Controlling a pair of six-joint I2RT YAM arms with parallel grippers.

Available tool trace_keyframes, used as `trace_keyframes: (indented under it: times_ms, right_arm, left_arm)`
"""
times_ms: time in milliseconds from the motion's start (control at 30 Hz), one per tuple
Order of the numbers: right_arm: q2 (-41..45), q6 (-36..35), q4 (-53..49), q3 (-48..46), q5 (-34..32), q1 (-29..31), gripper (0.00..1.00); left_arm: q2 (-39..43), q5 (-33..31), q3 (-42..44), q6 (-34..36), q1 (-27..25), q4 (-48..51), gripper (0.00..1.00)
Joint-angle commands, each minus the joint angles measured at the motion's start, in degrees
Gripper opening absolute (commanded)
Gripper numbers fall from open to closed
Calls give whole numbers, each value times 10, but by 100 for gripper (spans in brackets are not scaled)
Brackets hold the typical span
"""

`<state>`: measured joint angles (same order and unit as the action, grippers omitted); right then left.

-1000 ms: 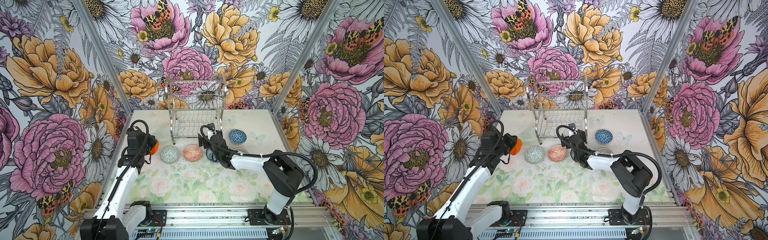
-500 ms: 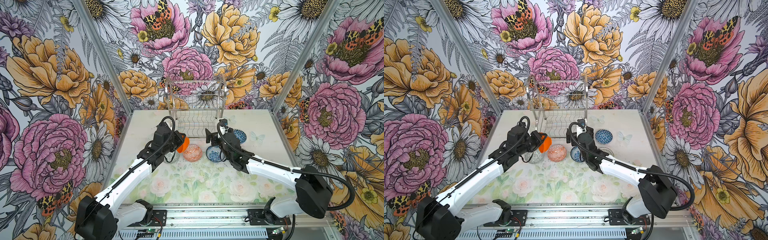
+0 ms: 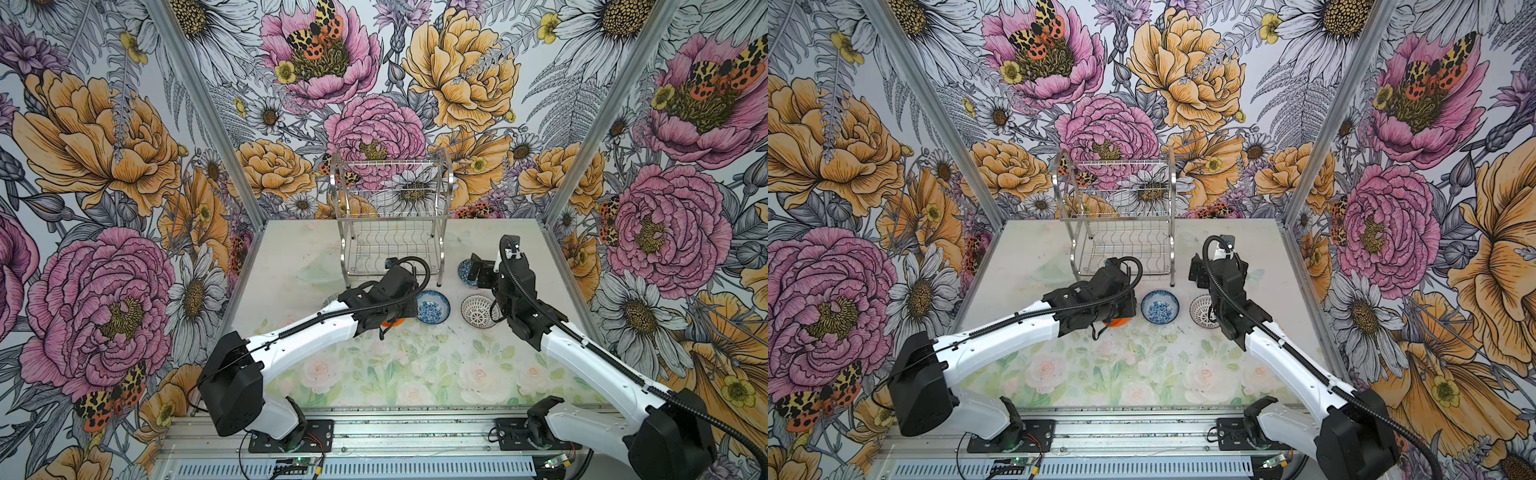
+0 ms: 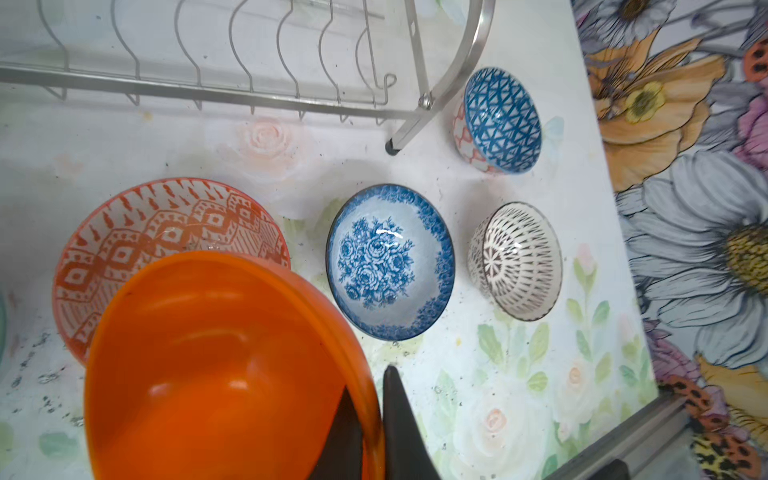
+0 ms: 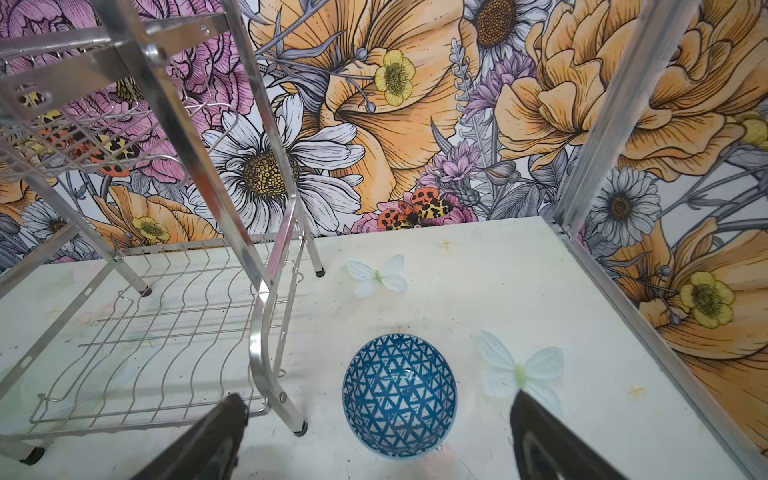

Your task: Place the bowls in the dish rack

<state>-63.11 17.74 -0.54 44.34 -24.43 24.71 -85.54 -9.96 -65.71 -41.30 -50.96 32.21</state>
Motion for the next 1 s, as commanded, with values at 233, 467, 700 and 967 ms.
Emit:
trace_keyframes:
  times_ms: [233, 467, 700, 967]
  right_arm:
    - [26, 21, -40, -12, 39, -52, 100]
    - [37, 29, -48, -13, 66, -85, 99]
    - [48, 26, -51, -22, 71, -99, 100]
    - [48, 29, -51, -23, 87, -112, 99]
  left_arm:
    - [-63, -41, -26, 37, -71, 66, 0]
    - [-113, -44, -66, 35, -107, 70, 0]
    - [-150, -50, -97, 39, -115, 90, 0]
    - [-182, -50, -106, 41, -114, 89, 0]
